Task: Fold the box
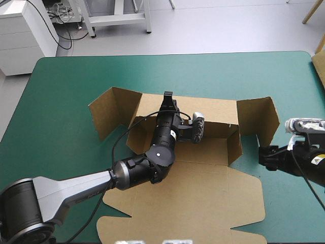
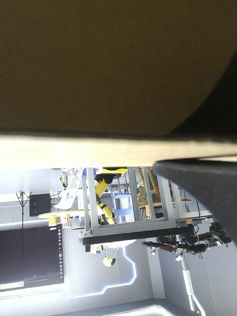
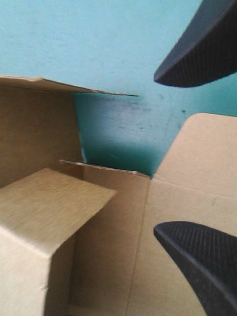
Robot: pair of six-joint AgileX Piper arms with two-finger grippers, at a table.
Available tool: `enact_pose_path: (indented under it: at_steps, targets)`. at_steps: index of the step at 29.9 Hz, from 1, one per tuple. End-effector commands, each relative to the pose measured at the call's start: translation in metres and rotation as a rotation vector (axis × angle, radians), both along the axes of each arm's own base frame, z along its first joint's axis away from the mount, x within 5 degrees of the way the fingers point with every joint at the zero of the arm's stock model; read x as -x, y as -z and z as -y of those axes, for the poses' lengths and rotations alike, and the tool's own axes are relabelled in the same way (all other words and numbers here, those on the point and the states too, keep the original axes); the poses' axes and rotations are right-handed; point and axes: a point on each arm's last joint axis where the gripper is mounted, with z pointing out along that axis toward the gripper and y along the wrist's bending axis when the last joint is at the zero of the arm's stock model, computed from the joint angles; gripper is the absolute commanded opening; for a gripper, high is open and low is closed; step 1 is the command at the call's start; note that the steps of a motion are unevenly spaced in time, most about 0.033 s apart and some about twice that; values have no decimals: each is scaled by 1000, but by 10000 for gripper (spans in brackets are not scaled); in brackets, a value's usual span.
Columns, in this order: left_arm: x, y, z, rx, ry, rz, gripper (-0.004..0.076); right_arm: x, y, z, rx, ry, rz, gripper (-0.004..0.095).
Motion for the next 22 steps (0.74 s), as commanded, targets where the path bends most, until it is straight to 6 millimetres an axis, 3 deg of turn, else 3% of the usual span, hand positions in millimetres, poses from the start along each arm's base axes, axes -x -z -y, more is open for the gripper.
enact_pose_path:
  at_steps: [1, 7, 12, 17, 22]
  targets:
    - [5, -19, -2, 65, 19, 15, -8, -13, -37, 1, 3, -7, 132, 699]
    - [5, -19, -2, 63, 21, 19, -8, -60, -77, 7, 26, -49, 123, 699]
    - [5, -19, -1, 63, 28, 20, -8, -110, -88, 16, 35, -62, 95, 699]
    - [5, -20, -1, 61, 31, 23, -8, -155, -86, 20, 30, -78, 60, 699]
    - [5, -20, -1, 60, 27, 27, -8, -202, -59, 11, 35, -124, -18, 699]
